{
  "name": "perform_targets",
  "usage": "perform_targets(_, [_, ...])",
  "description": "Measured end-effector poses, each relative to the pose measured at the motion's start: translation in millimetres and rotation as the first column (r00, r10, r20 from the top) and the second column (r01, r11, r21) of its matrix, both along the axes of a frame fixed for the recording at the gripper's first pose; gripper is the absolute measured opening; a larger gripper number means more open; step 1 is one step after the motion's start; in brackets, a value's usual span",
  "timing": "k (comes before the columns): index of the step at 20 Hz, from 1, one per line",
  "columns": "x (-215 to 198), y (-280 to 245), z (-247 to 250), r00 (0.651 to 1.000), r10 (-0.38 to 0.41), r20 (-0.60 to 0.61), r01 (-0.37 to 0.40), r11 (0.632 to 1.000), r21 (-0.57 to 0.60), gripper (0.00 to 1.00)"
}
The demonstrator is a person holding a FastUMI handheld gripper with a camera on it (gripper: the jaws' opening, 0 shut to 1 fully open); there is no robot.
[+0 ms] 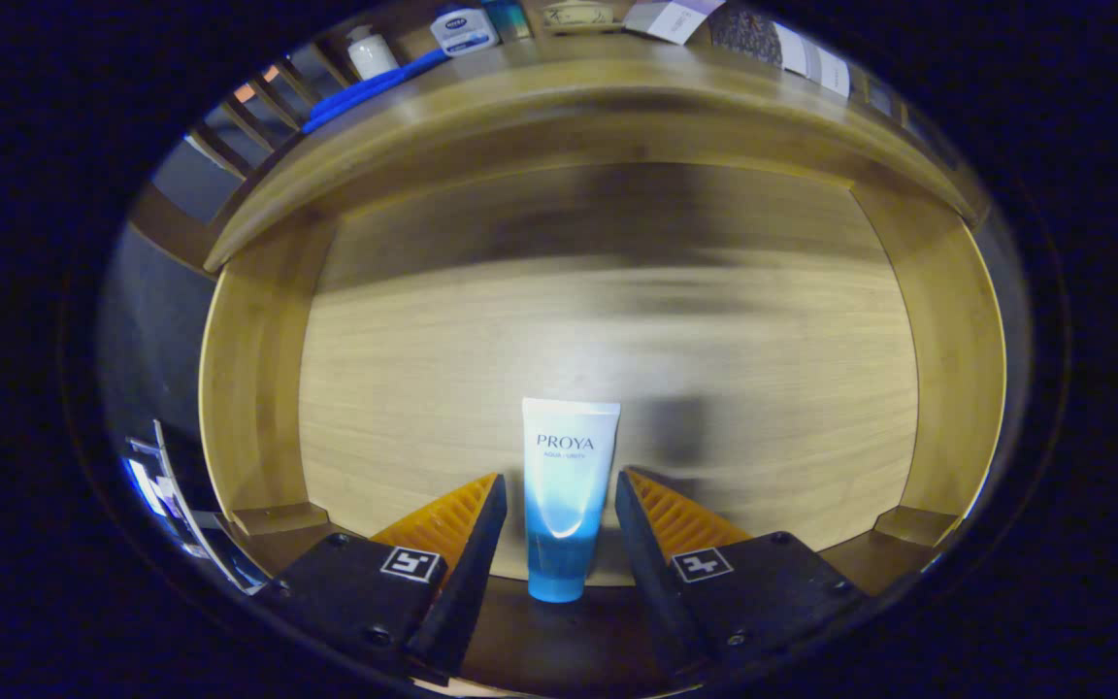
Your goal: Pull open the drawer, take out the items inside it, and place them on the countertop above the cabinet.
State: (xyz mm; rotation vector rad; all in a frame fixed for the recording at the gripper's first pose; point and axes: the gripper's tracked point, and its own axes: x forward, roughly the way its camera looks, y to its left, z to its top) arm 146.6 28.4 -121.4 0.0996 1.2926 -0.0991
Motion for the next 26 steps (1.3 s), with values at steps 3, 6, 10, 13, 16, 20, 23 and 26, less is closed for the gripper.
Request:
perform_targets(3, [3.1,-2.3,-2.5,1.0,0.002,-0.015,-0.002,0.999,-0.047,0.73])
perform_targets(6, [2.4,-0.2,-7.0,1.0,-0.004,-0.031,0.002,0.998,-0.064,0.7])
perform_targets(10, [4.8,-4.3,-3.7,1.0,-0.016,-0.016,0.015,0.998,-0.068,0.6])
perform_targets(13, [7.4,-7.3,-1.7,1.0,-0.017,0.016,0.018,0.998,-0.063,0.52])
perform_targets(16, [9.5,-9.9,5.3,0.999,-0.014,0.049,0.018,0.996,-0.083,0.45])
perform_targets(20, [10.4,-6.6,16.9,0.996,-0.004,0.084,0.009,0.998,-0.06,0.43])
perform_targets(23, [13.9,-4.2,31.4,0.992,-0.003,0.123,0.01,0.998,-0.055,0.43])
perform_targets(26, [18.8,-0.2,50.5,0.986,-0.006,0.164,0.011,1.0,-0.027,0.43])
